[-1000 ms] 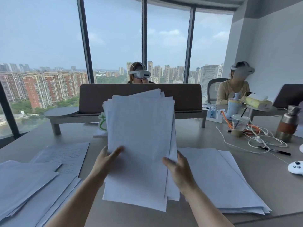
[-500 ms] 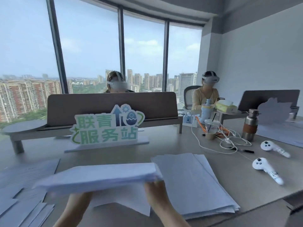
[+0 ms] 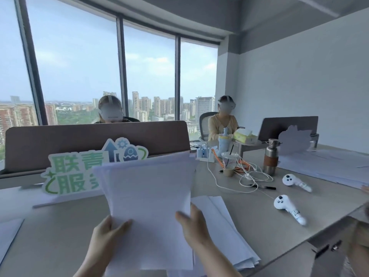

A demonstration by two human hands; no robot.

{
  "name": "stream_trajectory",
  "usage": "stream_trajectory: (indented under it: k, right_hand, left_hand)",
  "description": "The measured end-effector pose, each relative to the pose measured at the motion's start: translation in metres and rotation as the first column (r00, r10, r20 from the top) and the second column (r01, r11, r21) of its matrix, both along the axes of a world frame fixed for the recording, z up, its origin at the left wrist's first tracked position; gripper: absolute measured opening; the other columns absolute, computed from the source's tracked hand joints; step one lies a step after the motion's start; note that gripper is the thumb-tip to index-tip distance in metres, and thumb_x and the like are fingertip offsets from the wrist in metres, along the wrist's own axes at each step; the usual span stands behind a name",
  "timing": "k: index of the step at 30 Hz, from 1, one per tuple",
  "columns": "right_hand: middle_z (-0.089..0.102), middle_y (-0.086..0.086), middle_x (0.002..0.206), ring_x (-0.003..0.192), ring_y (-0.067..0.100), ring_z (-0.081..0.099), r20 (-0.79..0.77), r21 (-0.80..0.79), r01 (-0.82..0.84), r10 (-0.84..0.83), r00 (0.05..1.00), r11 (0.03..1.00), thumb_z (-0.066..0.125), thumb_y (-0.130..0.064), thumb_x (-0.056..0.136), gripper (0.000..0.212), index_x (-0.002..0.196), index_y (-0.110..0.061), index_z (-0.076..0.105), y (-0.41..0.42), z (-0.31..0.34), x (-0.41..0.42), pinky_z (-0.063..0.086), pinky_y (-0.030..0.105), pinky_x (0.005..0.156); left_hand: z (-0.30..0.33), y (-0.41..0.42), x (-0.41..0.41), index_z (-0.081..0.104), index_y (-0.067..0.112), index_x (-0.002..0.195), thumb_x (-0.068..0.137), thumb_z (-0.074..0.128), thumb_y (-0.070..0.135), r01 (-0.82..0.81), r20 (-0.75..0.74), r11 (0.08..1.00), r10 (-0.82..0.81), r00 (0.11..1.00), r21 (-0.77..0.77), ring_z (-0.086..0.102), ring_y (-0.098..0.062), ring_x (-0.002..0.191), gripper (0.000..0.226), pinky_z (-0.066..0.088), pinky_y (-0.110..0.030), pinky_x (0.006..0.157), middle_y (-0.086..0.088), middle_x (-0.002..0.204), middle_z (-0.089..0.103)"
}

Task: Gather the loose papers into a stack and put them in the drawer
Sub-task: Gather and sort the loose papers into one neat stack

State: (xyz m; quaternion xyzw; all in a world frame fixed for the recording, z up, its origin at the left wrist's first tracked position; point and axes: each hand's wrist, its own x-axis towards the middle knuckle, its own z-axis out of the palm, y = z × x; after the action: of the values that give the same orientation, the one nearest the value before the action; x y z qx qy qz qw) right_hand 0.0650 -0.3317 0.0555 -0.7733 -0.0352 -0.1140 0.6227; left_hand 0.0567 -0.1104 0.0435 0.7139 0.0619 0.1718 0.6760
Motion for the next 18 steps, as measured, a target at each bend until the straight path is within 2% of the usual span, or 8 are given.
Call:
stream_trajectory:
  k: [1,2,4,7,10,13,16,18]
  right_hand:
    - [0.075,-0.008,0.089,0.074,0.007,0.062,0.002,-0.003,0.010,-0.009,1.000,1.000,0.055,-0.008,0.085,0.027,0.095,-0.029,0.069,-0.008,0.000,0.001,0.048,0.016,0.065]
    - [0.074,-0.009,0.088,0.073,0.006,0.062,-0.012,-0.004,0.015,-0.015,1.000,1.000,0.055,-0.008,0.086,0.027,0.094,-0.030,0.068,-0.017,-0.002,0.003,0.047,0.014,0.063]
    - [0.073,-0.003,0.084,0.066,0.010,0.058,-0.057,-0.045,0.042,-0.044,0.997,0.998,0.056,-0.009,0.085,0.021,0.091,-0.025,0.068,-0.031,-0.007,0.008,0.044,0.019,0.059]
    - [0.065,-0.002,0.072,0.060,0.014,0.051,-0.125,-0.101,0.071,-0.083,0.989,0.992,0.055,-0.013,0.079,0.015,0.087,-0.016,0.067,-0.051,-0.014,0.014,0.038,0.026,0.056]
    - [0.059,-0.006,0.063,0.056,0.015,0.048,-0.168,-0.157,0.120,-0.146,0.975,0.980,0.058,-0.012,0.079,0.009,0.080,-0.016,0.066,-0.073,-0.014,0.018,0.035,0.024,0.051]
    - [0.063,-0.005,0.062,0.056,0.017,0.052,-0.212,-0.199,0.155,-0.196,0.957,0.968,0.063,-0.015,0.075,0.004,0.074,-0.018,0.066,-0.097,-0.022,0.026,0.039,0.027,0.056]
    - [0.074,0.001,0.078,0.066,0.024,0.064,-0.262,-0.246,0.111,-0.176,0.949,0.963,0.064,-0.022,0.071,0.013,0.082,-0.019,0.069,-0.118,-0.034,0.035,0.050,0.035,0.062]
    - [0.075,0.003,0.084,0.075,0.027,0.069,-0.278,-0.287,0.098,-0.180,0.944,0.953,0.064,-0.017,0.077,0.011,0.087,-0.018,0.068,-0.127,-0.037,0.036,0.050,0.032,0.066]
  left_hand:
    - [0.005,-0.004,-0.003,0.070,0.004,0.079,0.076,0.078,0.003,0.019,-0.022,0.997,-0.017,1.000,0.070,0.059,-0.018,0.064,0.009,0.049,-0.018,0.048,-0.013,0.071,0.073]
    - [0.002,-0.013,0.004,0.071,0.004,0.078,0.075,0.080,0.005,0.057,-0.064,0.996,-0.053,0.997,0.070,0.059,-0.018,0.067,0.010,0.049,-0.022,0.051,-0.014,0.072,0.073]
    - [0.000,-0.024,0.012,0.071,0.007,0.076,0.071,0.081,0.016,0.061,-0.057,0.993,-0.056,0.997,0.096,0.061,-0.018,0.068,0.015,0.050,-0.025,0.055,-0.008,0.069,0.074]
    - [-0.007,-0.044,0.017,0.069,0.009,0.073,0.057,0.069,0.031,0.087,-0.112,0.986,-0.071,0.991,0.146,0.066,-0.021,0.066,0.027,0.052,-0.036,0.061,-0.005,0.067,0.073]
    - [-0.015,-0.070,0.022,0.067,0.008,0.073,0.066,0.071,0.026,0.103,-0.132,0.982,-0.082,0.988,0.157,0.065,-0.021,0.065,0.020,0.051,-0.036,0.059,-0.004,0.067,0.072]
    - [-0.021,-0.091,0.025,0.065,0.009,0.074,0.068,0.065,0.026,0.151,-0.185,0.978,-0.123,0.975,0.142,0.063,-0.019,0.063,0.018,0.050,-0.033,0.060,-0.003,0.068,0.070]
    - [-0.026,-0.108,0.028,0.062,0.011,0.073,0.058,0.055,0.029,0.189,-0.236,0.970,-0.149,0.960,0.156,0.060,-0.015,0.060,0.024,0.047,-0.025,0.053,0.000,0.067,0.067]
    - [-0.029,-0.116,0.031,0.062,0.012,0.072,0.057,0.053,0.028,0.215,-0.274,0.963,-0.164,0.947,0.165,0.062,-0.016,0.062,0.024,0.047,-0.025,0.055,0.000,0.068,0.067]
